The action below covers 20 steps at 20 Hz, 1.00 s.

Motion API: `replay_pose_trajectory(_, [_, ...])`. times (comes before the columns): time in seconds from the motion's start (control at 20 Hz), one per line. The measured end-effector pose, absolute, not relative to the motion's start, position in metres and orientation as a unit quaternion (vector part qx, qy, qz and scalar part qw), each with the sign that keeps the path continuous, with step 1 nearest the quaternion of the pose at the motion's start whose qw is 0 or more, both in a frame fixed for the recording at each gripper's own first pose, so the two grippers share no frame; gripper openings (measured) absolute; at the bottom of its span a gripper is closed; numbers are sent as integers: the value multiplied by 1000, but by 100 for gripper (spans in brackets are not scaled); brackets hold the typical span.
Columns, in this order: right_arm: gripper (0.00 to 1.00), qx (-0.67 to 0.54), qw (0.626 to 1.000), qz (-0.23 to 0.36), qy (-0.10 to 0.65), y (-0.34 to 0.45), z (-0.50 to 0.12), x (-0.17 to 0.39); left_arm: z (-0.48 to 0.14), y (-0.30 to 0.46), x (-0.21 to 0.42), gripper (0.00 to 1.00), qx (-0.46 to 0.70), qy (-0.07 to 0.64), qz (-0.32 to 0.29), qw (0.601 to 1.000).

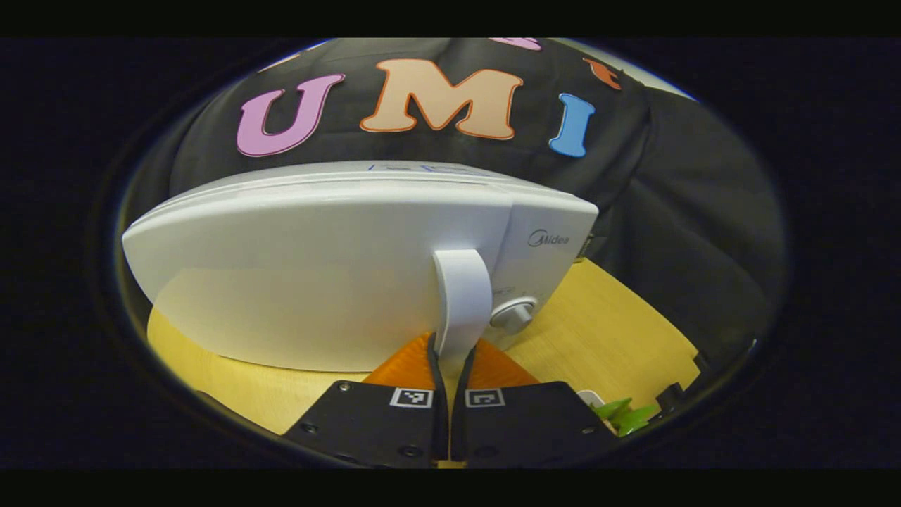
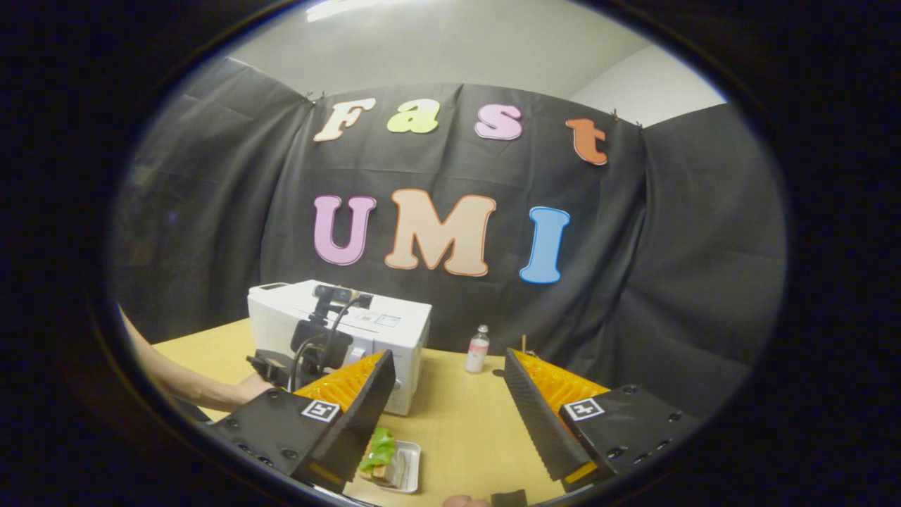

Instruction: Open the microwave oven with the left hand, put the food in, and close the microwave oven.

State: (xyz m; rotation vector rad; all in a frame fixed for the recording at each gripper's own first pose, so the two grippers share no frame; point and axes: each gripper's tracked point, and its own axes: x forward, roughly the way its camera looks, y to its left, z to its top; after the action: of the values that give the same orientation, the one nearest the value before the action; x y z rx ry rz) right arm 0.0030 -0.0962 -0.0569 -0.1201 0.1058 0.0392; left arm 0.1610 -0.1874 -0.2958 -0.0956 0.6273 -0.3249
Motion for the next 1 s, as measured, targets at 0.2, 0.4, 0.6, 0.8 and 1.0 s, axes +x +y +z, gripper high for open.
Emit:
replay_pose_trajectory(0.2, [97,-47,997,7,62,-103,-64,10,-293,-177,110,5,-35,282,-189,940])
replay_pose_trajectory(0.4, [97,-25,996,30,84,-82,-78,14,-287,-156,57,3,-52,284,-205,935])
replay_pose_trajectory(0.6, [97,-29,993,63,94,-49,-89,10,-287,-125,12,3,-54,295,-192,935])
replay_pose_trajectory(0.8, [99,-18,988,109,112,-8,-104,1,-286,-89,-24,3,-47,299,-162,939])
replay_pose_trajectory(1.0, [97,-31,983,138,114,19,-106,-3,-286,-43,-55,3,-50,304,-113,944])
